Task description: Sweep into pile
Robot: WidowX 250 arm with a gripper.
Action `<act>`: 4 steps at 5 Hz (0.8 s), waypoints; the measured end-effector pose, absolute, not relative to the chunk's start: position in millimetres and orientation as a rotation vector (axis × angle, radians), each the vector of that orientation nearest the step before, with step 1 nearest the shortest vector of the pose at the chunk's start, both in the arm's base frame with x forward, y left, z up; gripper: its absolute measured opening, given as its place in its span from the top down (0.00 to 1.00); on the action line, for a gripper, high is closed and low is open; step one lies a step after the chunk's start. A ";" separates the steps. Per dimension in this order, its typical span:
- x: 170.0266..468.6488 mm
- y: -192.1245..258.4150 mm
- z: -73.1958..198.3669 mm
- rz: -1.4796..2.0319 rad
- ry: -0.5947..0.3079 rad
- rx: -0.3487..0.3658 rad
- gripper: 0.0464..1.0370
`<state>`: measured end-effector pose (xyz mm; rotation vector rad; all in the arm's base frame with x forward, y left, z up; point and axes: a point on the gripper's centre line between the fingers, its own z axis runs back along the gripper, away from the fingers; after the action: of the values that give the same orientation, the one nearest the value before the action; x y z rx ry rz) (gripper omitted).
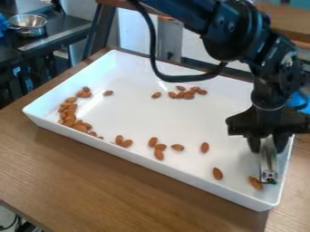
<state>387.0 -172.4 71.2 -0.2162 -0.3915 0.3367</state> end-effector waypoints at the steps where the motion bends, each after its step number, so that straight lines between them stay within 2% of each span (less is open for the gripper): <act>1: 379.9 -170.6 69.3 0.221 -0.362 -0.251 0.67; 2: 377.6 -164.5 67.9 0.172 -0.362 -0.263 0.67; 4: 375.0 -154.0 63.6 0.190 -0.462 -0.203 0.67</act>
<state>375.0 -154.0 63.6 -0.2030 -0.4616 0.1897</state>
